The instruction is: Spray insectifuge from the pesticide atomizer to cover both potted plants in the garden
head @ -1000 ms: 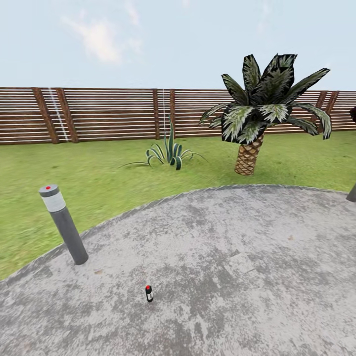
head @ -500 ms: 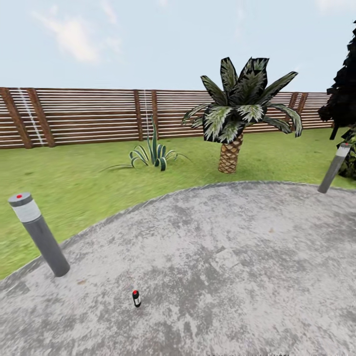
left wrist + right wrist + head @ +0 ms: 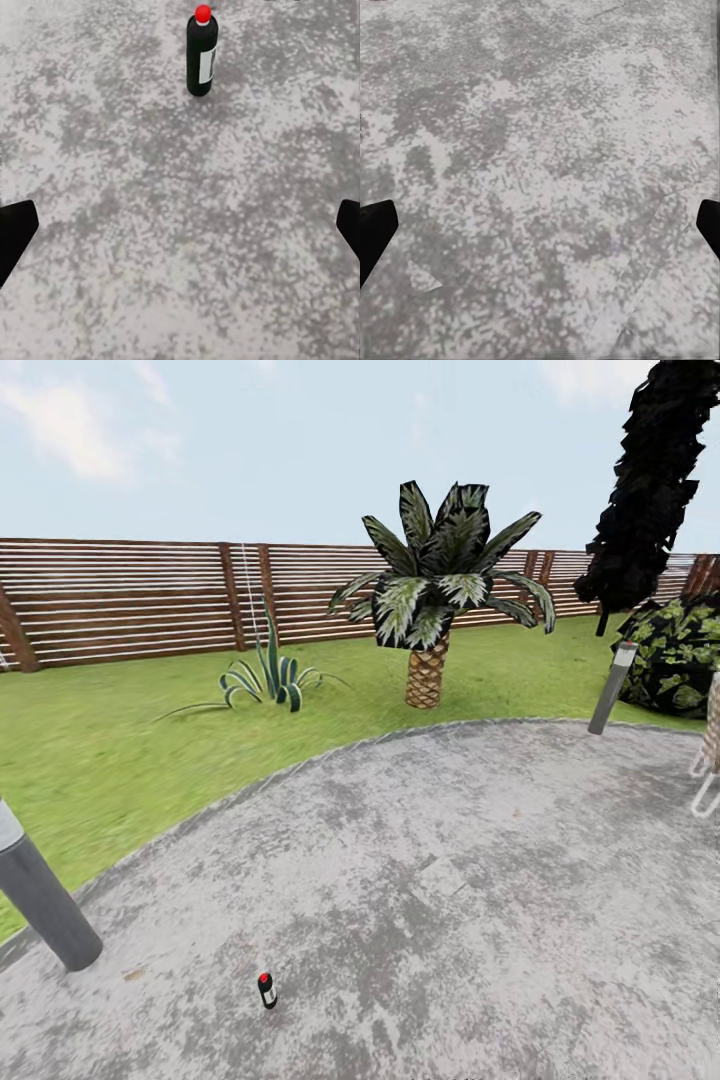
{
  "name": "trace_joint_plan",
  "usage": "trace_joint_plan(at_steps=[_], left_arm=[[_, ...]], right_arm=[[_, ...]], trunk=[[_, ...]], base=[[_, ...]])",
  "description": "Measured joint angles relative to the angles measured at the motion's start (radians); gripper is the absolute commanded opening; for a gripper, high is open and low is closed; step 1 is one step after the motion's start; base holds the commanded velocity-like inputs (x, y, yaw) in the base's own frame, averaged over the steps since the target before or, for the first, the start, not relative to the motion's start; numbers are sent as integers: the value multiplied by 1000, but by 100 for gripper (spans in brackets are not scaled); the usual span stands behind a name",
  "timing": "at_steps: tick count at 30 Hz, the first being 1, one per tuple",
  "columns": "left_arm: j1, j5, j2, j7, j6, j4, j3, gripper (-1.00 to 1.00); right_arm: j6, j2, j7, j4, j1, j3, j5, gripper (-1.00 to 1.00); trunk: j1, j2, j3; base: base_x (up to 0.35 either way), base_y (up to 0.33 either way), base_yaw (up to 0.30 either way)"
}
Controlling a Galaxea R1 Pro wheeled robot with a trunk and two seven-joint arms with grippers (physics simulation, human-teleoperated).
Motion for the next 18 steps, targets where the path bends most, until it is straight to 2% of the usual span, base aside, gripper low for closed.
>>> trace_joint_plan(at_steps=[18], left_arm=[[0, 0, 0, 0, 0, 0, 0, 100]], right_arm=[[0, 0, 0, 0, 0, 0, 0, 100]], trunk=[[0, 0, 8]], base=[[19, 324, -289]])
